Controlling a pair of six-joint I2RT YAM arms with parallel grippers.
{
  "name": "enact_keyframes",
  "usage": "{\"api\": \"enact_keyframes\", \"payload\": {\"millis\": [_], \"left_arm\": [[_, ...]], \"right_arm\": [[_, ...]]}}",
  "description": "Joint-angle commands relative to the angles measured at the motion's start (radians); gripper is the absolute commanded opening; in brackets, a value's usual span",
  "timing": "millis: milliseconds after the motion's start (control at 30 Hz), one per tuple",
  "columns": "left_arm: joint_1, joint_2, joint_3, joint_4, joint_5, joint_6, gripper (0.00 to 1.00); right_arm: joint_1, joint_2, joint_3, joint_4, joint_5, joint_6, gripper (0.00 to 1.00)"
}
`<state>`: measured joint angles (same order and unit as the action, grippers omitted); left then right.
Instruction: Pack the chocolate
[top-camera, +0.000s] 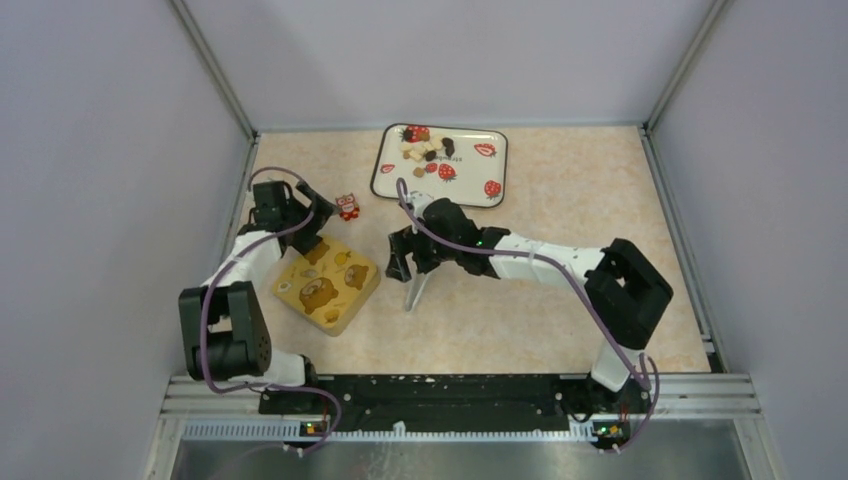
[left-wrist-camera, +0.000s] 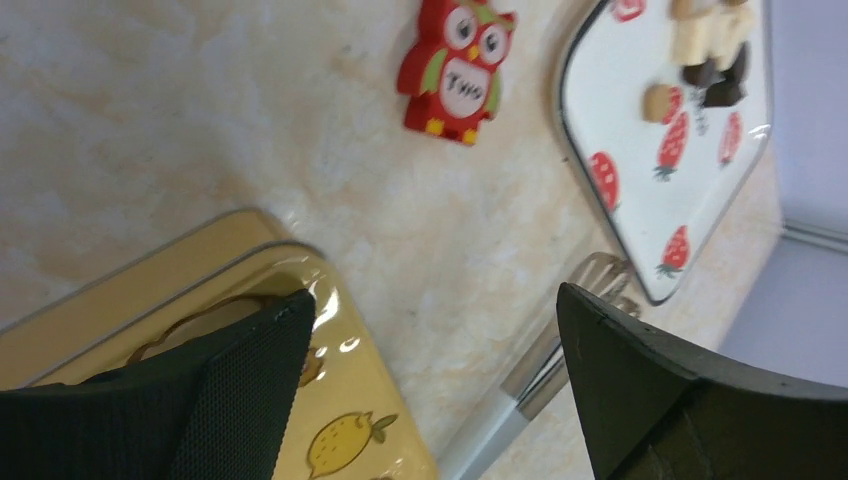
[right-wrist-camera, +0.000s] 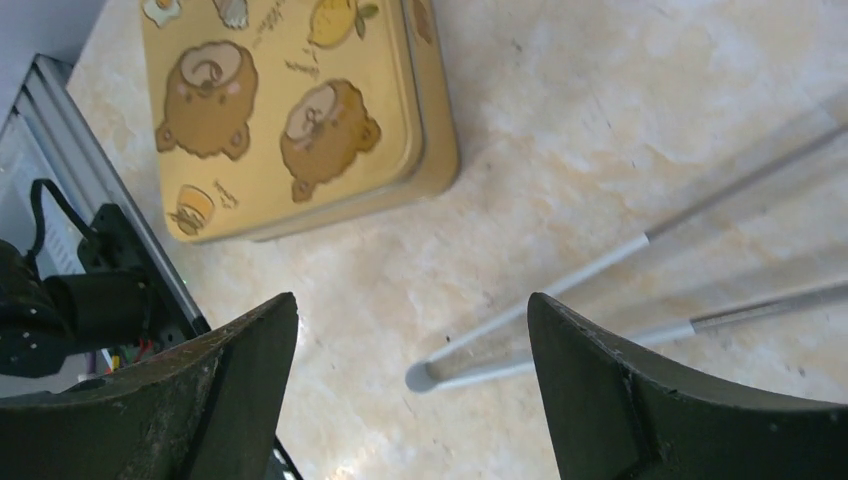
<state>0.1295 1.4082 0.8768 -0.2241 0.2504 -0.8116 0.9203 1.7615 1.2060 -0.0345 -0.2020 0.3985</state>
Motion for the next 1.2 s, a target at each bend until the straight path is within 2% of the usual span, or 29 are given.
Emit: {"api": "enact_keyframes", "payload": {"millis": [0,100,233,500,733,900,1000,1167], "left_arm": [[-0.020,0.118,-0.026,0.030,-0.115,0.003,0.99],[-0.053,0.165,0.055,-0.071,-0.134,0.035,0.99],[-0.070,0.086,0.154,-0.114,-0.139,0.064,0.99],[-0.067,-0.054,0.354,-0.235,-0.126,0.113,0.99],[0.006,-0.178,0.349,-0.305,-0.140,0.137,0.99],[0.064,-0.253,0.247,-0.339,-0.121,0.142,0.99],[0.078,-0.279,0.206,-0.354,-0.114,0.149,0.99],[0.078,-0.306,0.200,-0.369,-0.100,0.176,0.99]], "right_arm": [[-0.001,-0.117,-0.051,-0.005,0.051,0.016,0.84],[-0.001,-0.131,-0.032,-0.047,0.078,0.011,0.83],[0.001,-0.117,0.083,-0.104,0.098,-0.011,0.83],[0.065,0.077,0.400,-0.164,0.041,-0.036,0.83],[0.092,0.309,0.522,-0.083,-0.097,0.029,0.83],[0.091,0.459,0.588,-0.153,-0.071,0.026,0.82],[0.091,0.439,0.590,-0.198,-0.061,0.018,0.81],[0.086,0.263,0.574,-0.226,0.013,-0.019,0.83]]}}
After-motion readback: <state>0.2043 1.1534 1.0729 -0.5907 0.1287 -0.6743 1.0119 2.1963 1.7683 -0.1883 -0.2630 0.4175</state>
